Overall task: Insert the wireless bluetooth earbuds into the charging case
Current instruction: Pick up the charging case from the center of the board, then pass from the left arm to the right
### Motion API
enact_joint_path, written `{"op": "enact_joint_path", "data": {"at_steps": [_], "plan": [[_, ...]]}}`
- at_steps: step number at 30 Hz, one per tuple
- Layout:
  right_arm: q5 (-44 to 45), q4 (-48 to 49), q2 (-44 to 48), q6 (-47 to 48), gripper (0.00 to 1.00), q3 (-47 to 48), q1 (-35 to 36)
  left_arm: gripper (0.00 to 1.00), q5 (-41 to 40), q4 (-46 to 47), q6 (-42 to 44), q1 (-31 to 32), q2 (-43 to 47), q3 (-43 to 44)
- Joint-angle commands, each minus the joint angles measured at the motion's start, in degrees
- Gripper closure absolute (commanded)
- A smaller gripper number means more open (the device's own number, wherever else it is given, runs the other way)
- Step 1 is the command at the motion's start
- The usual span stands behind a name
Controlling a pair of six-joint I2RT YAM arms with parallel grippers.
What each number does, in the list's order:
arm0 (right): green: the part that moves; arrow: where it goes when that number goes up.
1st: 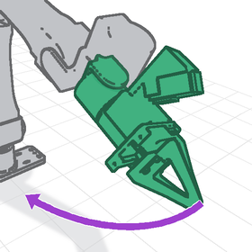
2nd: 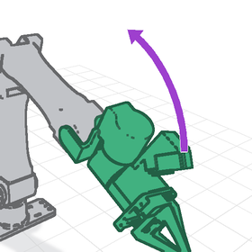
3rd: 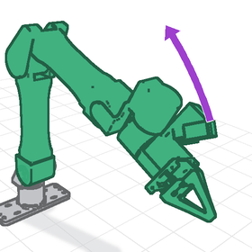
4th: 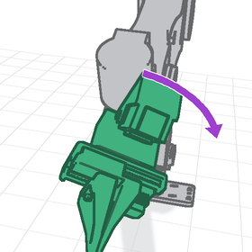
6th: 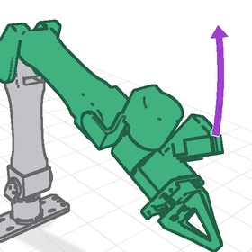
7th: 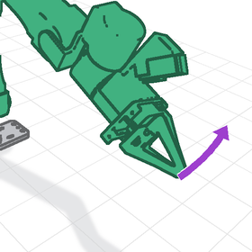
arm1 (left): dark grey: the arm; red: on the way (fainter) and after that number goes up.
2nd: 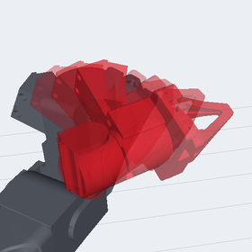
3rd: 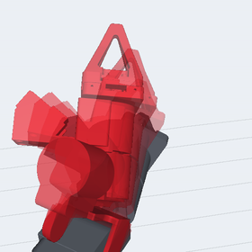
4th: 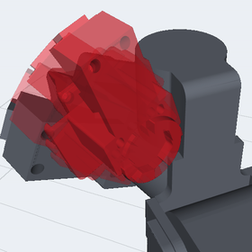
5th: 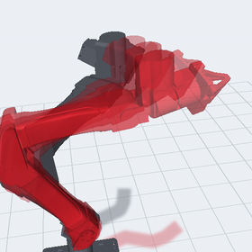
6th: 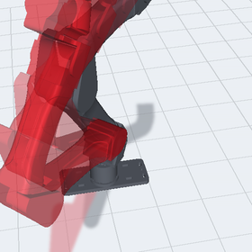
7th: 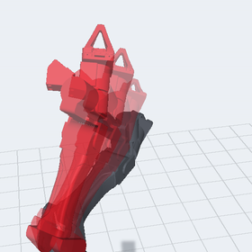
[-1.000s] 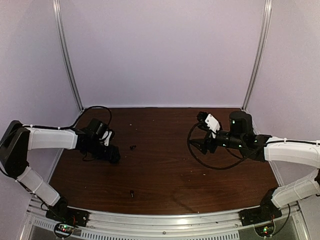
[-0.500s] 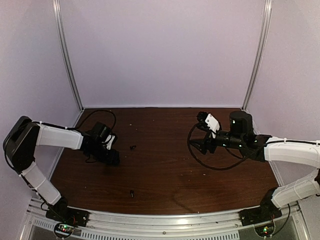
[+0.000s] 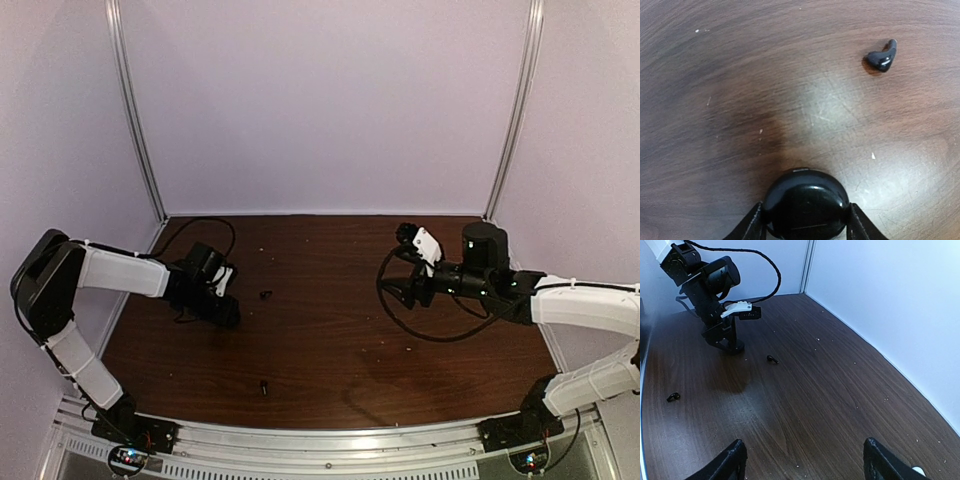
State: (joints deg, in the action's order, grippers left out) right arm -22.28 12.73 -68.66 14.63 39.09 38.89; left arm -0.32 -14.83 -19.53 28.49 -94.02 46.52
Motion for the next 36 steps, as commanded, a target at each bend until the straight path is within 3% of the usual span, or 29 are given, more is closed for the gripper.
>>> {"op": "enact_joint_path", "data": {"at_steps": [1, 12, 21, 29, 36], "plan": [[0.0, 1.0, 1.7, 0.0, 0.21, -0.8, 0.8, 0.62, 4.9, 0.1, 0.4, 0.0, -0.2, 0.7], [6.2, 0.3, 4.1, 2.5, 0.3, -1.5, 4.6, 0.7, 26.4, -3.4, 1.2, 2.7, 4.1, 5.9], [14.8, -9.3, 6.0, 6.9, 0.35, -0.5, 17.7, 0.72, 42.1, -9.2, 3.5, 8.4, 3.6, 13.7], [21.1, -16.3, 6.3, 11.5, 0.4, 1.0, 29.1, 0.75, 47.9, -12.7, 5.4, 12.6, 1.6, 17.5], [25.6, -19.6, -1.9, 14.6, 0.42, 6.0, 31.7, 0.75, 48.5, -15.1, 6.2, 17.2, -1.9, 20.8]]}}
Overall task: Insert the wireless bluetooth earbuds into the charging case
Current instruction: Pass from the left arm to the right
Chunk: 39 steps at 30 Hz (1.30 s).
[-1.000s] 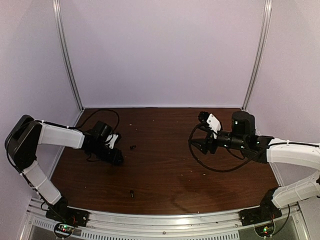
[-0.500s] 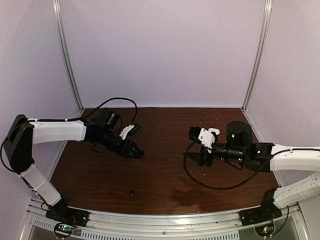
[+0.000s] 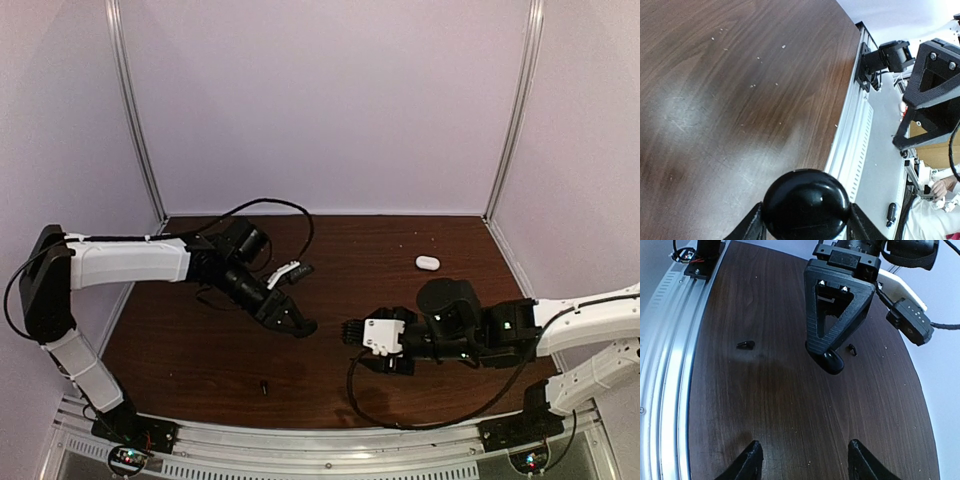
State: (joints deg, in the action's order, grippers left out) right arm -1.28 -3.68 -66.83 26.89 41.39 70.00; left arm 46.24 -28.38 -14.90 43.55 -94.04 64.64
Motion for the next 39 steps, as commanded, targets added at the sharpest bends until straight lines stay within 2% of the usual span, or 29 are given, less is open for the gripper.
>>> {"op": "enact_joint_path", "data": {"at_steps": [1, 13, 31, 39], "plan": [[4.9, -3.5, -4.9, 2.6, 0.43, 4.4, 0.8, 0.75, 2.3, -1.6, 1.5, 2.5, -2.3, 3.0], [6.2, -1.1, -12.3, 5.3, 0.44, 7.0, 1.7, 0.78, 3.8, -1.5, 1.9, 6.1, -6.9, 6.8], [9.2, -0.6, -19.0, 10.4, 0.55, 10.0, 3.3, 0.8, 5.5, -1.5, 2.2, 6.8, -10.4, 8.8], [9.2, -0.1, -19.8, 11.6, 0.64, 9.8, 3.5, 0.81, 6.9, -2.7, 3.1, 7.1, -11.5, 9.9]]}}
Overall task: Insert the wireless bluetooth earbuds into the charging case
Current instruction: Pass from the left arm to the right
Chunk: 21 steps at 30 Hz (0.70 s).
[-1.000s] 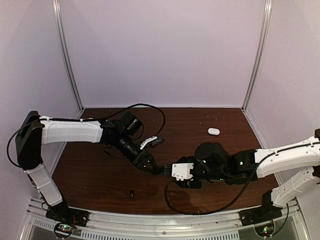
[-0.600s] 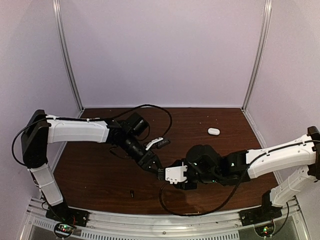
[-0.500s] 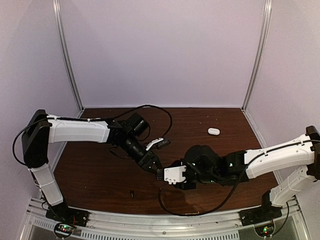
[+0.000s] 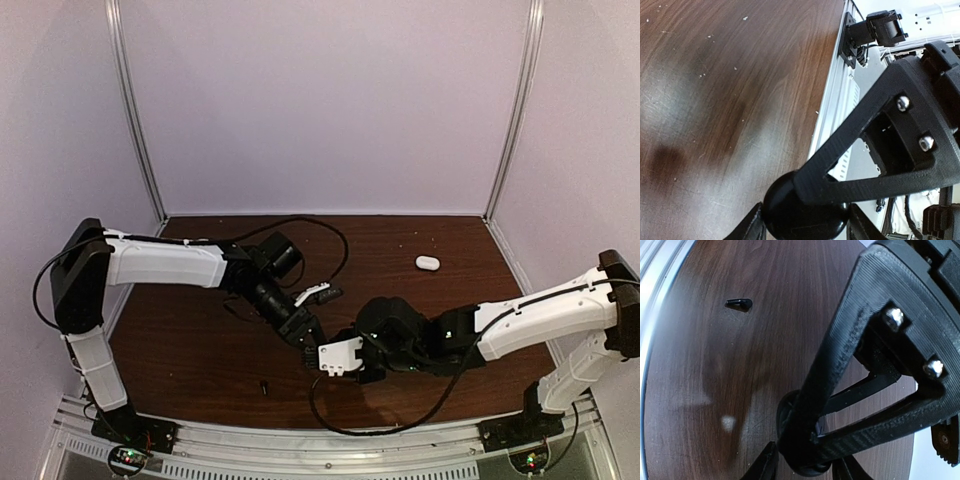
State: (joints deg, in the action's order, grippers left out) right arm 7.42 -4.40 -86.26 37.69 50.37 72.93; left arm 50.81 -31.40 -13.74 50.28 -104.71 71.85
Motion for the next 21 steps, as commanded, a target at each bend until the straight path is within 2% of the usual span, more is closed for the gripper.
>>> {"op": "enact_joint_path", "data": {"at_steps": [1, 14, 19, 21], "plan": [[0.2, 0.9, -0.3, 0.9, 0.64, 0.7, 0.6, 0.81, 2.4, -0.1, 2.2, 0.5, -1.0, 2.9], [2.4, 0.4, -2.8, 2.8, 0.69, 0.1, 2.0, 0.83, 3.0, -3.5, 3.7, 0.7, -3.6, 6.0], [2.8, 1.4, -1.9, 2.0, 0.78, -0.4, 2.0, 0.82, 3.0, -3.5, 4.0, 0.7, -3.3, 6.0], [2.6, 1.9, -1.0, 1.3, 0.81, -1.0, 1.9, 0.78, 2.9, -3.5, 4.6, 0.7, -2.9, 6.1]]}}
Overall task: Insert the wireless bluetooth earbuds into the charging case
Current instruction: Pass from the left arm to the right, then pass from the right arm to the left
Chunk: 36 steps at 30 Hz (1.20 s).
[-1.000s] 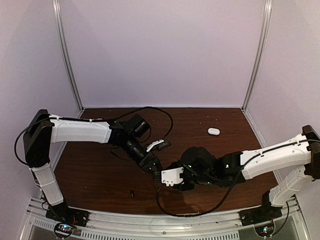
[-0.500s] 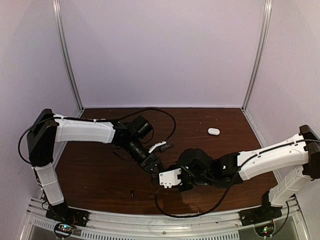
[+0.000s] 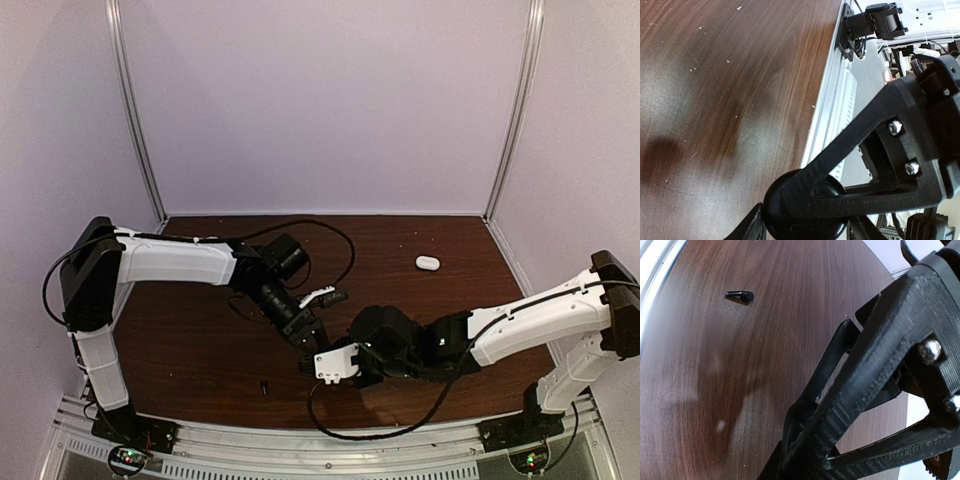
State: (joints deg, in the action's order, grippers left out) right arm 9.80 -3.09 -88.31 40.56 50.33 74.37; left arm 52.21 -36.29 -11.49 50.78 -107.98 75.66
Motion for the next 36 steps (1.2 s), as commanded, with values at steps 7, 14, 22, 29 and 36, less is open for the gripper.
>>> {"op": "enact_joint_path", "data": {"at_steps": [7, 14, 22, 29, 36], "plan": [[-1.5, 2.0, 6.6, -4.0, 0.91, -3.4, -0.3, 0.45, -1.1, 1.5, 4.1, 0.1, 3.4, 3.8], [-4.2, 2.7, 12.2, -8.2, 0.94, -5.3, -2.1, 0.23, -7.7, 8.9, 3.0, -2.6, 12.8, 1.8], [-13.2, 4.3, 20.7, -16.4, 0.96, -7.9, -6.9, 0.02, -20.0, 30.5, -1.1, -5.8, 30.5, -10.8], [-29.1, 7.4, 31.3, -27.4, 0.96, -9.1, -15.9, 0.02, -17.0, 26.4, 6.8, -2.8, 30.8, -8.8], [-38.0, 8.8, 35.7, -34.8, 0.97, -9.4, -18.5, 0.16, -13.7, 24.1, 15.1, 3.2, 27.5, -4.2]]}}
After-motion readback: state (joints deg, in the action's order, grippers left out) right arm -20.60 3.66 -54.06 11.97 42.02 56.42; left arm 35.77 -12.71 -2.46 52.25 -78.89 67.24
